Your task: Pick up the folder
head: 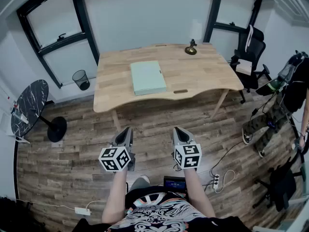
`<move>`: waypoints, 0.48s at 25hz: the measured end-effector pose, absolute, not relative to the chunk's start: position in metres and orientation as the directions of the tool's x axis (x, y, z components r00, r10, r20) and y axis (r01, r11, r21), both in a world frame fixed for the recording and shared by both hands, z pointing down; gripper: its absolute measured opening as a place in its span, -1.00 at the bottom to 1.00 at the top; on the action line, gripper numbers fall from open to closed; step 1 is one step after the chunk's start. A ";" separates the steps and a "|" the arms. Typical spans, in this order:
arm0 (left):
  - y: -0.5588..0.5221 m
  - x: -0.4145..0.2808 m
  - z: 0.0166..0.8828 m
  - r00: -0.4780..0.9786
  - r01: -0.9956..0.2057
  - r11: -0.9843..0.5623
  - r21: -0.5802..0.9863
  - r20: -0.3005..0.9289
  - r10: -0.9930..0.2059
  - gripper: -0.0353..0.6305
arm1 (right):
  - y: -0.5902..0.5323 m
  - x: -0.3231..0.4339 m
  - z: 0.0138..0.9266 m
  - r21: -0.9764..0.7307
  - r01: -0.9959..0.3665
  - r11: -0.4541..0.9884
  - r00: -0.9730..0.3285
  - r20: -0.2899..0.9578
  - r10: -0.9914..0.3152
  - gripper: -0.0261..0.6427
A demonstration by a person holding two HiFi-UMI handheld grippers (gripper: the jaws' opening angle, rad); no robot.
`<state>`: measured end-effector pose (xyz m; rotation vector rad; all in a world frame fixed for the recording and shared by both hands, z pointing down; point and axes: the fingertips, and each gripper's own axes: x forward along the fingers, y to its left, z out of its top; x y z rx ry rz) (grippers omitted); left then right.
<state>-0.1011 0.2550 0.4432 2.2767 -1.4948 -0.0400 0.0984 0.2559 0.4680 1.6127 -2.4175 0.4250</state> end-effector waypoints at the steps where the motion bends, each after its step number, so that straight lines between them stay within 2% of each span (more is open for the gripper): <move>1: 0.256 -0.104 0.444 0.420 -0.868 -0.330 0.370 0.195 -0.886 -0.87 | 0.257 0.097 0.469 -0.131 -0.921 0.366 -0.389 0.323 -0.863 -0.91; 6: 0.256 -0.107 0.448 0.405 -0.869 -0.308 0.386 0.199 -0.892 -0.87 | 0.261 0.094 0.475 -0.151 -0.911 0.383 -0.412 0.329 -0.850 -0.91; 12: 0.246 -0.106 0.441 0.329 -0.932 -0.280 0.230 0.212 -0.920 -0.87 | 0.252 0.100 0.468 -0.171 -0.911 0.376 -0.412 0.299 -0.861 -0.91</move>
